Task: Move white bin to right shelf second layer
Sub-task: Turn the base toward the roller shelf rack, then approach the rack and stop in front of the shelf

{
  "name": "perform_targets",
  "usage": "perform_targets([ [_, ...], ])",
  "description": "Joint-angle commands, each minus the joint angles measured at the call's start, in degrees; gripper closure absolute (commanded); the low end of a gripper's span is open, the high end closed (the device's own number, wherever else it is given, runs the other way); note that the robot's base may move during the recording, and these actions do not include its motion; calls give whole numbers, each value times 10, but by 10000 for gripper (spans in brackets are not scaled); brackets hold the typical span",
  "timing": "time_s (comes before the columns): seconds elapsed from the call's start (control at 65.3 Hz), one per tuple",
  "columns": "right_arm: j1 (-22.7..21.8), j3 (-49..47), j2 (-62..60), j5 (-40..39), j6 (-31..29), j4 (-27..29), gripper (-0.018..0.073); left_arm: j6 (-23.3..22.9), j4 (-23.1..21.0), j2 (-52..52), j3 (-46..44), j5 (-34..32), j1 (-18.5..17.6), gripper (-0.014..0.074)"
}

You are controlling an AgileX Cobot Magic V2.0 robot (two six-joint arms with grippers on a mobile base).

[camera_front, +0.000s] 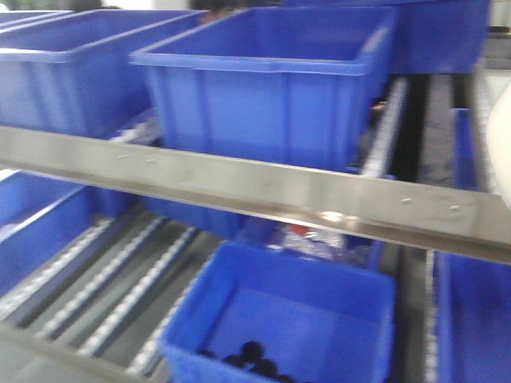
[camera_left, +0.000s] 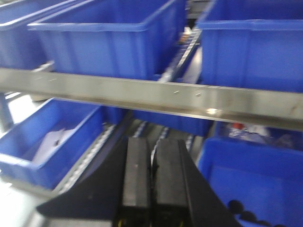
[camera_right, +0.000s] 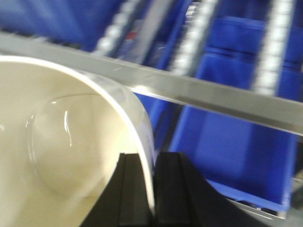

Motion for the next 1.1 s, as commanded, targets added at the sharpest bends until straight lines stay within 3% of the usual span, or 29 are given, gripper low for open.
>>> perform_targets([
  [0.0,-2,-18,1,-53,2,0,483,-3,-3,-9,21,-49,-2,512],
  [1.087,-2,-18,1,-53,2,0,483,-3,-3,-9,21,-49,-2,512],
])
